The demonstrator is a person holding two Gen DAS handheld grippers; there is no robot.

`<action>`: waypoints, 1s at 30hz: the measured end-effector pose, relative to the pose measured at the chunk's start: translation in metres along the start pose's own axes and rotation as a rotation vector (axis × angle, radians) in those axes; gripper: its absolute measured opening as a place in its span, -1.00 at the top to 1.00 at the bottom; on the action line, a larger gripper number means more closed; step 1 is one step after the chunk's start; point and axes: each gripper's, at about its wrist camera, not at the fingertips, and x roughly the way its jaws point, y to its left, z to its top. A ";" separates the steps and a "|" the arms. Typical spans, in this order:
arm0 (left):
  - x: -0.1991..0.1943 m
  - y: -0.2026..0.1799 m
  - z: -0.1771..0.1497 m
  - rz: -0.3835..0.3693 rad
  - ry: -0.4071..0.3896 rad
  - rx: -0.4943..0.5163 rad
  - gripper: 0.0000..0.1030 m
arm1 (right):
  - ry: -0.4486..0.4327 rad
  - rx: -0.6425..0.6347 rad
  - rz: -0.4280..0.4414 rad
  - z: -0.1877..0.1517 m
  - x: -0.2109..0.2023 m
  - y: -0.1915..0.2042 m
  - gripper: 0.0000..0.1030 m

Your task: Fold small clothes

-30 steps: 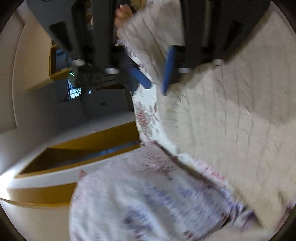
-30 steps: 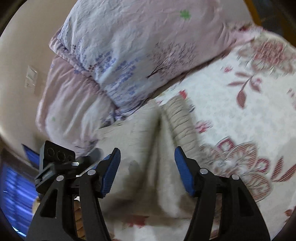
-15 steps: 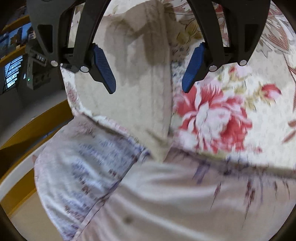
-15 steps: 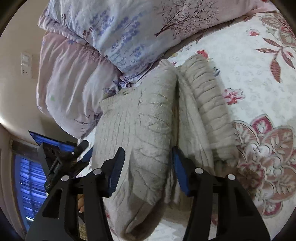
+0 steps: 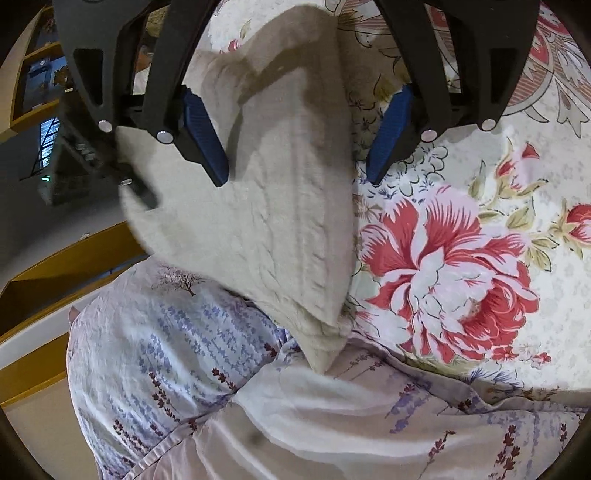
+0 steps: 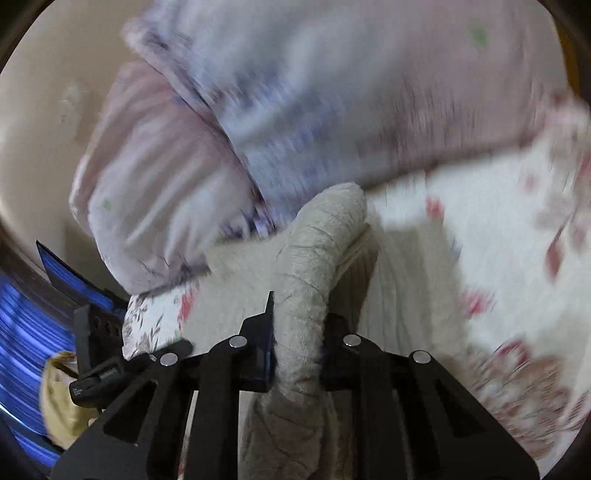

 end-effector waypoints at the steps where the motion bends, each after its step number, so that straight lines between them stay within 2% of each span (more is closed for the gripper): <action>1: 0.000 -0.001 0.000 -0.003 -0.001 0.003 -0.49 | -0.043 -0.023 -0.024 0.004 -0.010 0.004 0.66; 3: -0.002 -0.002 -0.001 -0.009 0.001 0.016 -0.49 | -0.061 -0.038 -0.070 0.006 -0.016 0.002 0.66; 5: 0.000 -0.005 -0.003 -0.005 0.010 0.030 -0.49 | 0.012 -0.038 -0.173 0.001 -0.001 -0.009 0.66; 6: 0.002 -0.007 -0.005 -0.005 0.018 0.038 -0.49 | 0.029 -0.039 -0.189 -0.002 0.003 -0.012 0.67; 8: 0.003 -0.010 -0.006 -0.007 0.022 0.047 -0.48 | 0.004 -0.030 -0.173 -0.006 0.000 -0.017 0.67; 10: 0.003 -0.012 -0.008 -0.006 0.021 0.062 -0.49 | -0.060 -0.012 -0.111 -0.005 -0.014 -0.017 0.67; 11: 0.002 -0.012 -0.009 -0.010 0.020 0.068 -0.49 | -0.086 -0.012 -0.109 -0.004 -0.020 -0.017 0.67; 14: 0.003 -0.015 -0.009 -0.012 0.024 0.080 -0.48 | -0.019 -0.019 -0.190 -0.005 -0.006 -0.023 0.67; 15: 0.003 -0.016 -0.010 -0.012 0.025 0.084 -0.48 | -0.011 -0.011 -0.186 -0.006 -0.005 -0.027 0.67; 18: 0.003 -0.016 -0.013 -0.014 0.027 0.093 -0.48 | -0.070 0.003 -0.114 -0.004 -0.013 -0.029 0.67; 20: 0.004 -0.017 -0.014 -0.015 0.033 0.095 -0.48 | -0.040 -0.013 -0.158 0.000 -0.001 -0.030 0.66; 22: 0.002 -0.018 -0.017 -0.021 0.043 0.091 -0.48 | 0.045 0.000 -0.208 0.001 0.017 -0.039 0.58; 23: 0.001 -0.019 -0.018 -0.025 0.046 0.090 -0.48 | 0.080 0.030 -0.217 0.000 0.020 -0.046 0.45; 25: -0.005 -0.020 -0.022 -0.036 0.053 0.088 -0.48 | 0.054 0.062 -0.213 0.000 0.009 -0.050 0.23; 27: -0.011 -0.018 -0.027 -0.048 0.059 0.083 -0.48 | 0.010 0.079 -0.227 -0.003 -0.013 -0.051 -0.12; 30: -0.019 -0.015 -0.035 -0.052 0.060 0.075 -0.46 | -0.015 0.120 -0.167 -0.017 -0.044 -0.056 -0.13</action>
